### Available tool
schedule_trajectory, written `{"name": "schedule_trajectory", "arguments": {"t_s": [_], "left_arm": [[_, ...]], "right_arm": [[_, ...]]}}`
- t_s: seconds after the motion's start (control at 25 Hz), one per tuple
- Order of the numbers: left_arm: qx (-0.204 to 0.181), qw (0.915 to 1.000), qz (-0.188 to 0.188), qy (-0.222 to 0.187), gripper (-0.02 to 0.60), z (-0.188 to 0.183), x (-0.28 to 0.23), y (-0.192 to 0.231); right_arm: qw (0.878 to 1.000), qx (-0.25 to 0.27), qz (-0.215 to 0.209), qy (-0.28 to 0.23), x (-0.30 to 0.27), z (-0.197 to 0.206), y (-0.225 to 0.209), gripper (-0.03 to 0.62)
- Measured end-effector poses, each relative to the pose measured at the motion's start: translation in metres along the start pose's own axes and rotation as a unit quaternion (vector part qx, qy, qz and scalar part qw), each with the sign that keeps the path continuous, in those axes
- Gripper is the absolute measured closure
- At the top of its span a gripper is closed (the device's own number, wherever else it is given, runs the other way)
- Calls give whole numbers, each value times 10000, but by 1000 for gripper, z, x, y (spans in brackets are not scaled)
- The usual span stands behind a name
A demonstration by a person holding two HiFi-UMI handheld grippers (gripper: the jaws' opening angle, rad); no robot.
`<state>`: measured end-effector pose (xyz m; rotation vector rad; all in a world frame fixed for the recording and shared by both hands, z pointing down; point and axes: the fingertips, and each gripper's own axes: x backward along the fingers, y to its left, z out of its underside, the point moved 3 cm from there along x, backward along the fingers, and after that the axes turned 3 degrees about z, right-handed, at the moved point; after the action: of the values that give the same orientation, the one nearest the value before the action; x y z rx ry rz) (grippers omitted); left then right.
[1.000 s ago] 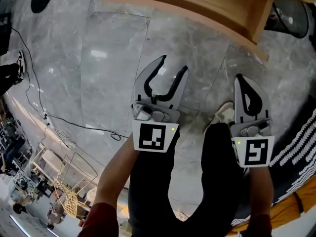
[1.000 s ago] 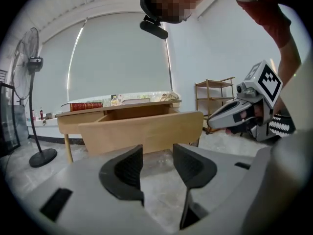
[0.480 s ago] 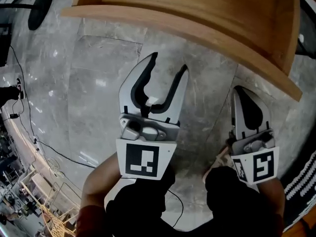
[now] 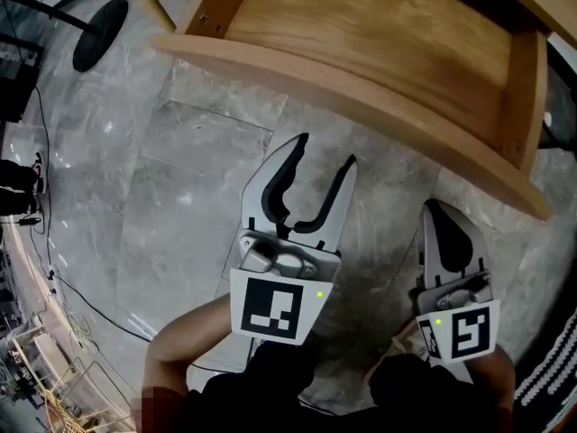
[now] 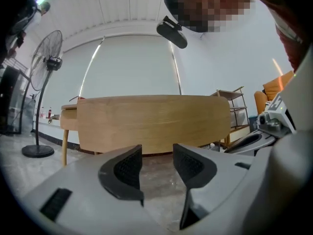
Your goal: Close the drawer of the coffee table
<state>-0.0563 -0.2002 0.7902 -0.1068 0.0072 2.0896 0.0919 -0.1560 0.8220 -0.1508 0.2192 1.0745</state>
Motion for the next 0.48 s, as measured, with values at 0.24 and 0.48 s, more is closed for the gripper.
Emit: {"name": "schedule_trajectory", "arguments": {"t_s": [0.24,0.48], "left_arm": [[40,9999,-32,101,390,-3,-5,0],[49,9999,-90,21,390,-12,-2,-1]], "right_arm": [[9991,-326,188,-183,2,-8,-5,597],[9991,-251,214,-250,11,-11,-4,597]]}}
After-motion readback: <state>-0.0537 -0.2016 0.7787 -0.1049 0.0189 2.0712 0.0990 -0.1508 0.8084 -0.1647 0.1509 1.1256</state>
